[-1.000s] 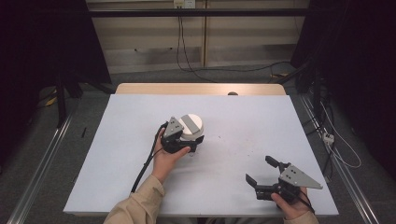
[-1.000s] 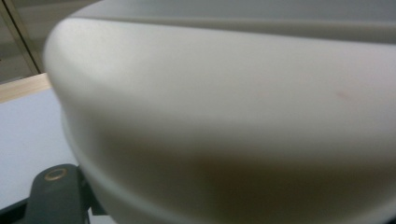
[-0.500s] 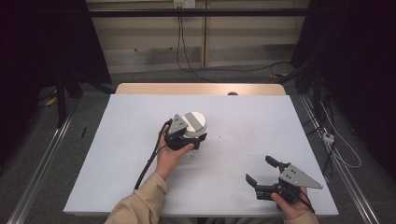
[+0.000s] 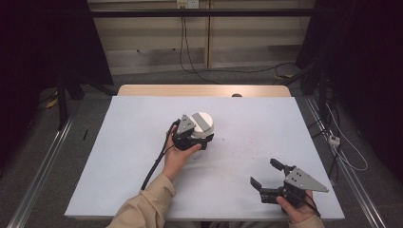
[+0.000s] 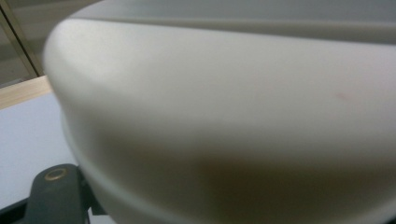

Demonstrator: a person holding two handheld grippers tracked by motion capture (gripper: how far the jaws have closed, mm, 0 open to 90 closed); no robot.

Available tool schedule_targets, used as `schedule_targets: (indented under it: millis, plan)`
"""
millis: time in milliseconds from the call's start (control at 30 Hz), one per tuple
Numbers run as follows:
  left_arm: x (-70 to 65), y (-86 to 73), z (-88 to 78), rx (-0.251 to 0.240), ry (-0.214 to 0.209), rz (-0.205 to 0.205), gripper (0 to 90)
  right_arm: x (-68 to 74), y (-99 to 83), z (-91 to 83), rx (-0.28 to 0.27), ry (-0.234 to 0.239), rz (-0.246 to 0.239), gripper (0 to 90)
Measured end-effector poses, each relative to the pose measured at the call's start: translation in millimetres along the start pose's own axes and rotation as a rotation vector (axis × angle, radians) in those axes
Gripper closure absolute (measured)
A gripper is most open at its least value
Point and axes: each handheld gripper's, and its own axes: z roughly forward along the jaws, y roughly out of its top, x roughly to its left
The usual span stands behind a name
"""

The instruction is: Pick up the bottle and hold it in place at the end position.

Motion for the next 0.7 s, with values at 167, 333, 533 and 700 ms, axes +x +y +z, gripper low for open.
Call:
schedule_targets:
  millis: [167,333,533,700]
  plan:
    - [0.0,-0.5,7.1,0.007,-0.002,0.003,18.5,-0.2,-0.1,-0.2,0.001,0.002,0.001,3.4]
    - [0.2,-1.7,10.9,0.005,0.001,-0.008,18.4,-0.8,0.0,-1.3,-0.001,0.0,0.002,3.4]
    - [3.0,-3.6,13.9,0.01,0.009,-0.008,18.5,-0.6,-0.2,-1.0,0.001,0.001,0.002,3.5]
    - [3.4,-4.7,15.9,0.007,0.014,-0.007,18.5,-0.7,-0.4,-0.7,0.004,0.001,0.003,3.5]
